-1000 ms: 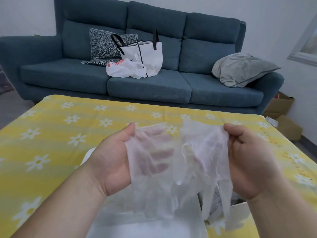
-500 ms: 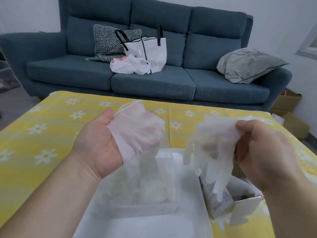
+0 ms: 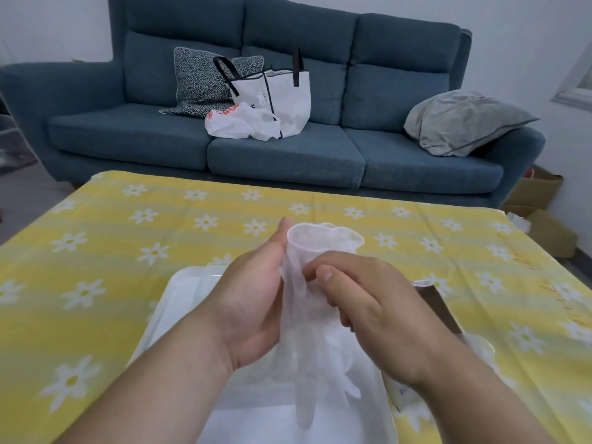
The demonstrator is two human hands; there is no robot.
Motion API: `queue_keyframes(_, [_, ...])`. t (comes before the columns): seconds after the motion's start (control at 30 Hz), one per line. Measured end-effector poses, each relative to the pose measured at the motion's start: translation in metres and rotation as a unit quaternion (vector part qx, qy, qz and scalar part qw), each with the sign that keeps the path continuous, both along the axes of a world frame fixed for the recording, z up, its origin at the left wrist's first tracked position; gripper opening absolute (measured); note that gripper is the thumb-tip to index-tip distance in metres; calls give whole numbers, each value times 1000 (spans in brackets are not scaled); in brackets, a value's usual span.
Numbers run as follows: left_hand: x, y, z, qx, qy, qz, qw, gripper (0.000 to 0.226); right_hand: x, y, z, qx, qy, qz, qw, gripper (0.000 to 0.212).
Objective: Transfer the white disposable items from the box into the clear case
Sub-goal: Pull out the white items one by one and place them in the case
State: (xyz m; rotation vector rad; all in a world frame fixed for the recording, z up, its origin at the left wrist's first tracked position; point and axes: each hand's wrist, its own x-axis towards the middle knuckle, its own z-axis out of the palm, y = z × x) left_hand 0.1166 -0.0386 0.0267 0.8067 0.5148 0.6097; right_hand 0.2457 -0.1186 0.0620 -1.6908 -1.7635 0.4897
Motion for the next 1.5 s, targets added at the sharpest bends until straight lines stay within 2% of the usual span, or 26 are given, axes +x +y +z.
queue_keyframes(0.07, [-1,-3,5,13,-8,-21,1000,81,2,1,-1,-9,-7,-3,1000,23])
queue_keyframes(0.1, [-2,-5,6,18,-24,-33,999,85,3,2,-2,-17,-12,-3,1000,19])
queue_keyframes(0.17, [-5,-4,2,35,-52,-49,997,93,4,2,-3,-30,-20,0,999,26])
queue_keyframes(0.2, [-6,-5,1,54,-57,-53,996,90,5,2,-3,-34,-20,3,999,29])
queue_keyframes(0.27, [-5,-7,-1,97,-26,-30,994,63,5,1,-4,-32,-22,10,999,29])
queue_keyframes(0.33, [-2,-9,-2,95,24,25,995,40,6,1,-4,-27,-14,1,1000,20])
queue_keyframes(0.43, [-4,-7,-2,58,30,58,996,41,15,3,-4,24,24,-87,996,11])
queue_keyframes(0.53, [-10,-6,5,57,27,51,997,42,27,5,-3,98,16,-184,978,24])
queue_keyframes(0.67, [-12,-8,9,73,26,42,996,40,27,6,-4,76,62,-172,980,51])
queue_keyframes(0.7, [-12,-9,9,80,27,42,996,38,26,6,-5,73,77,-165,981,48])
queue_keyframes(0.83, [-11,-6,8,135,29,56,989,34,27,7,-5,118,106,-181,971,15])
queue_keyframes(0.9, [-11,-4,9,179,30,75,980,29,28,7,-3,137,119,-176,967,13])
queue_keyframes(1.0, [-11,-2,11,249,46,134,958,28,29,6,1,143,119,-169,968,19])
queue_keyframes(1.13, [-14,-2,17,316,56,149,935,28,25,2,7,121,24,-91,988,60])
queue_keyframes(1.17, [-14,-3,18,334,55,146,930,27,23,2,8,112,14,-71,991,64])
queue_keyframes(1.23, [-13,-3,19,369,58,149,916,27,18,2,10,102,34,-55,993,51])
queue_keyframes(1.33, [-16,-1,18,362,72,170,914,37,12,4,11,88,58,-55,993,11])
queue_keyframes(1.37, [-17,-1,18,355,74,170,916,43,12,5,11,86,58,-58,993,6])
queue_keyframes(1.5, [-25,2,11,322,90,112,936,60,8,8,16,72,85,-50,993,10])
